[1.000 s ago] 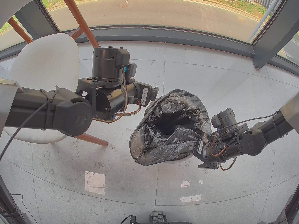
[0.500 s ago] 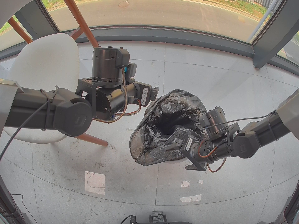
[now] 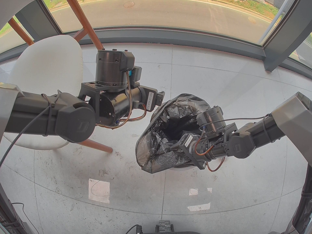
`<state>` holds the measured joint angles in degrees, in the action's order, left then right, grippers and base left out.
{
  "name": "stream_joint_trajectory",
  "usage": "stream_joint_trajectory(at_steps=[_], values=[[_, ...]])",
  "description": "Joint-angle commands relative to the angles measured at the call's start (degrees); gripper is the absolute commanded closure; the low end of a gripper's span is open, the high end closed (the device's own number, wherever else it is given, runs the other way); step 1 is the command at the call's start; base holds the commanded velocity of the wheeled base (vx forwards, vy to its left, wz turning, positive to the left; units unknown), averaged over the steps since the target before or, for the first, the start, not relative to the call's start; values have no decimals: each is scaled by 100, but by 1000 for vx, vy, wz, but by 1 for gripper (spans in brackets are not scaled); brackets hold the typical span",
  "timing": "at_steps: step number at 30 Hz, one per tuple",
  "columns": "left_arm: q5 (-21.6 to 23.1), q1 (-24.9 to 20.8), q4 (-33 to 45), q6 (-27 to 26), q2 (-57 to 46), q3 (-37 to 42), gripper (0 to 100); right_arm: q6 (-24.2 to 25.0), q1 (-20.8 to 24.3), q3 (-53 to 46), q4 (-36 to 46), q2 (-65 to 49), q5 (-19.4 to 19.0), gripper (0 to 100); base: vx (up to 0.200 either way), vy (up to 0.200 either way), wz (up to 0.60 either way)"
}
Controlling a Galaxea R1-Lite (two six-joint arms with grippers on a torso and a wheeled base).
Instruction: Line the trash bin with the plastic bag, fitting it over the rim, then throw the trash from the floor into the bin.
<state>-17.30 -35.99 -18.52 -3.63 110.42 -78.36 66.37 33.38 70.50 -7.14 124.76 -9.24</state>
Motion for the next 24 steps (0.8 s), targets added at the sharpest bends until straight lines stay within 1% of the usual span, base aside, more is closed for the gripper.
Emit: stream_joint_trajectory(at_steps=[1, 3, 5, 7, 10, 12, 15, 20, 21, 23, 24], values=[[-2, 4, -3, 12, 14, 5, 0, -71, -103, 61, 20, 163, 19, 100, 0, 0, 0], [-2, 4, -3, 12, 14, 14, 0, -124, -130, 34, 38, 57, 28, 100, 0, 0, 0], [-2, 4, -3, 12, 14, 14, 0, -150, -86, -63, 178, -329, 36, 100, 0, 0, 0], [-2, 4, -3, 12, 14, 14, 0, -212, -42, -177, 556, -602, 36, 100, 0, 0, 0], [-2, 4, -3, 3, 32, -4, 0, -440, 81, -300, 1180, -769, 36, 100, 0, 0, 0], [-2, 4, -3, 12, 41, -4, 0, -493, 72, -388, 1374, -839, 54, 100, 0, 0, 0], [-2, -5, -3, 12, 50, -4, 0, -493, 37, -546, 1444, -857, 80, 100, 0, 0, 0], [-2, -5, -3, 3, 50, 14, 0, -555, 81, -818, 1409, -822, 318, 100, 0, 0, 0], [-2, -5, -3, 3, 50, 23, 0, -713, 99, -977, 1417, -813, 432, 100, 0, 0, 0], [7, -22, -3, -6, 58, 40, 0, -1012, 72, -1231, 1356, -795, 449, 100, 0, 0, 0], [7, -40, -3, -23, 58, 58, 0, -1099, 55, -1311, 1338, -795, 467, 0, 0, 0, 0]])
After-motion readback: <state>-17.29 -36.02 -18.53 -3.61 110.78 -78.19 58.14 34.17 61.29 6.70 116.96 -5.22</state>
